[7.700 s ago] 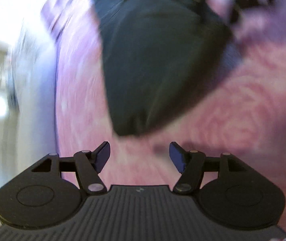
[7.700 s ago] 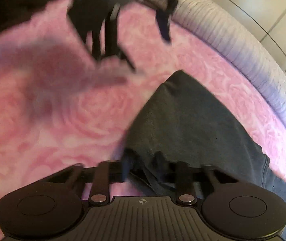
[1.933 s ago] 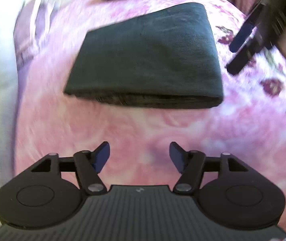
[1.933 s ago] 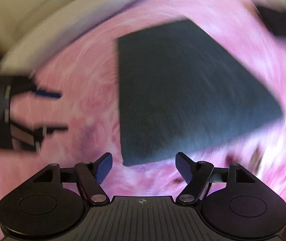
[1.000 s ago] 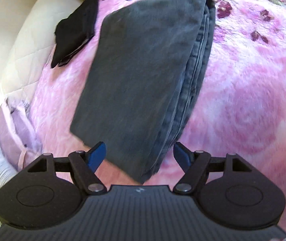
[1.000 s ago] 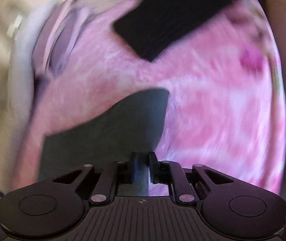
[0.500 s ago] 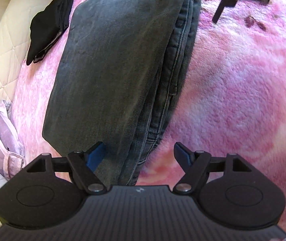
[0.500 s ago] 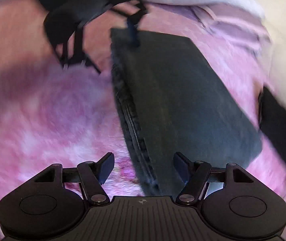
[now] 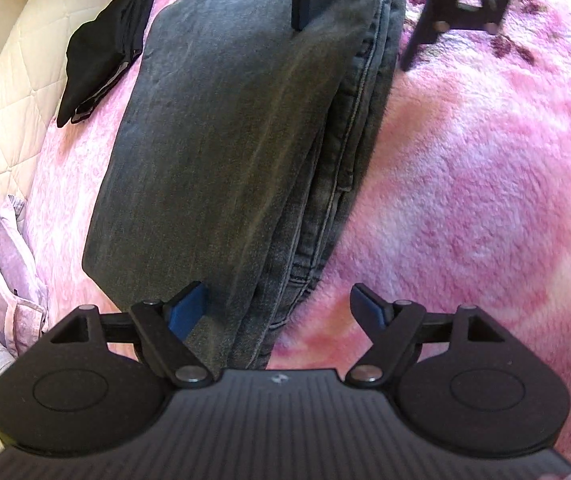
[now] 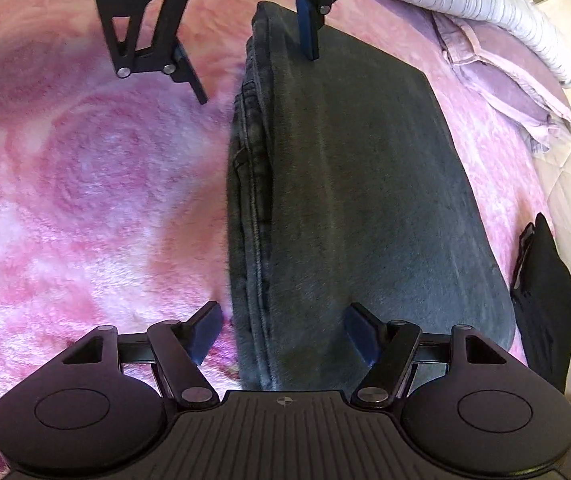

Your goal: Fold clothes

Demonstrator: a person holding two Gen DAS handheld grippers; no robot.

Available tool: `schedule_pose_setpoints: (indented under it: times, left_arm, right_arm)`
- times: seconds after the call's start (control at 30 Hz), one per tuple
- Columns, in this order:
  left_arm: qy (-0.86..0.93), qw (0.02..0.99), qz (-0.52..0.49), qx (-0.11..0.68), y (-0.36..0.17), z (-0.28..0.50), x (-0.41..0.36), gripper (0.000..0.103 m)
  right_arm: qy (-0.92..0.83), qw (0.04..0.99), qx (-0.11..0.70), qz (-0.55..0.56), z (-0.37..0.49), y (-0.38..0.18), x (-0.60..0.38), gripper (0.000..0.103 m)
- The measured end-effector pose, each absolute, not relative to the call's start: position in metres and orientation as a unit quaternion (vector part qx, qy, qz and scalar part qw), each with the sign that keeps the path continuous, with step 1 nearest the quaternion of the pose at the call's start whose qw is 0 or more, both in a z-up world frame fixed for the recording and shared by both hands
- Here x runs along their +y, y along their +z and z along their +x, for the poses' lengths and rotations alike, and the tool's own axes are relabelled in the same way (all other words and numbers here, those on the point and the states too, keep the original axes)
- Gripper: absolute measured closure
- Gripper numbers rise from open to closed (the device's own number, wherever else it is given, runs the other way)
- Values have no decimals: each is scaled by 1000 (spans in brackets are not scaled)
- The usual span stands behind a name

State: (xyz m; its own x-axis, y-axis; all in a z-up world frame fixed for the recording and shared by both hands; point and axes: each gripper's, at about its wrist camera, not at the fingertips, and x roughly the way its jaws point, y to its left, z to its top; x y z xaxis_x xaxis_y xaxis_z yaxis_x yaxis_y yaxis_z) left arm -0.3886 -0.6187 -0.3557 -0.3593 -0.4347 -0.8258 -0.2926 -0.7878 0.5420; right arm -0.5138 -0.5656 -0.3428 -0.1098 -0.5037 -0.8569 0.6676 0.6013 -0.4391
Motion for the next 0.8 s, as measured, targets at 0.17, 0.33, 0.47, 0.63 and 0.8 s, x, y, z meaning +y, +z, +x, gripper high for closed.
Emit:
schedule_pose_setpoints:
  times: [0.17,0.33,0.47,0.63,0.8]
  left_arm:
    - [-761,56,563,-317,-353,-389,-618,27]
    - [-778,88,536,-314,-346,-391,-596,19]
    - [-771,125,517,-350,-359,-406,-587,17]
    - [-765,178,512,-349,-368,-431,-598,50]
    - [-770,166,523,-325,-352,-429,-603,71]
  right_arm:
    - [-441,676,581,106,-530,-323,-589,64]
    - [-441,699,549,127,-543,-288,-591,80]
    - [-448,707,531,136,-550,-265,-591,80]
    - [-461,711,505,163,-559,-255,-589,80]
    - [-465,705,521,121,-550,-270,-559,50]
